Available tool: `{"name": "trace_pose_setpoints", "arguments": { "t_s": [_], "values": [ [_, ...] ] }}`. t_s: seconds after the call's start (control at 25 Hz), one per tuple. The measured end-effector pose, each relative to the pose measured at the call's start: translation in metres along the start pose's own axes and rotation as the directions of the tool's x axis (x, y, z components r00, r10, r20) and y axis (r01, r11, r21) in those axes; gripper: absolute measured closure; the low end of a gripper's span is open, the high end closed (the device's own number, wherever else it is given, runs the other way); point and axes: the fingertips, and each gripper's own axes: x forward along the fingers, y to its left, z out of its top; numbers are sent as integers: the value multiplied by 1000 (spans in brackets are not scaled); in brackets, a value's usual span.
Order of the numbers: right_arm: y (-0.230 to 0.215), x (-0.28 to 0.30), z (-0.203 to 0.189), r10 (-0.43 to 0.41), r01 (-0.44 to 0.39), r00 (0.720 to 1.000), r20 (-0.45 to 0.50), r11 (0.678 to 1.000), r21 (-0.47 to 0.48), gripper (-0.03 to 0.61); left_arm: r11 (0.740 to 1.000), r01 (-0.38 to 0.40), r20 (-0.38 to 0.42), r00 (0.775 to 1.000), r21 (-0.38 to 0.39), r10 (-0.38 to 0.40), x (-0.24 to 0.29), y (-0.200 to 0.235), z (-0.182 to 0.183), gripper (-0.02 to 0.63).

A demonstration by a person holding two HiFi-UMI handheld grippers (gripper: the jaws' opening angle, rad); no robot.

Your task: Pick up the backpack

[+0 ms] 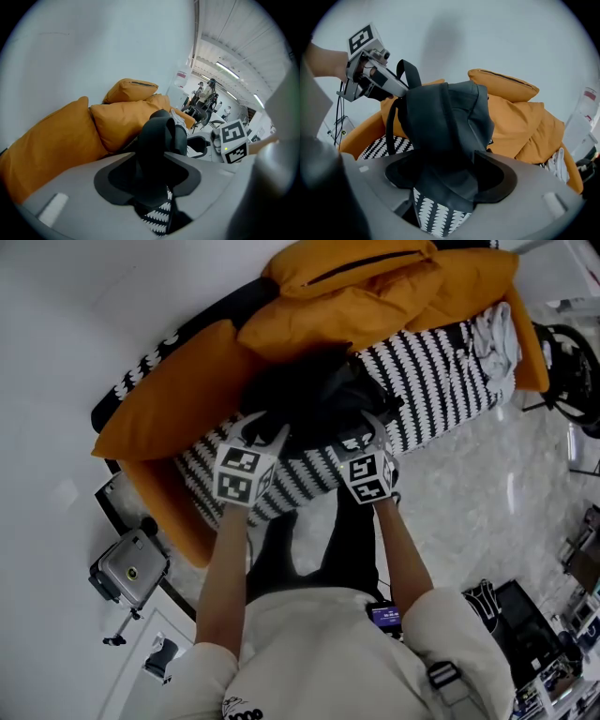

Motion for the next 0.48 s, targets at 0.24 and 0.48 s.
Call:
{"name": "trace_pose_setpoints", "arguments": {
  "t_s": [0.24, 0.48],
  "values": [
    [-2, -3, 2, -24, 24, 1000, -11, 999, 31, 293, 1000, 3, 16, 1000, -14, -3, 2, -4, 2, 498],
    [3, -19, 5, -16, 17, 1000, -7, 995, 101, 379, 999, 16, 32, 999, -39, -14, 0, -10, 2, 537]
  ]
}}
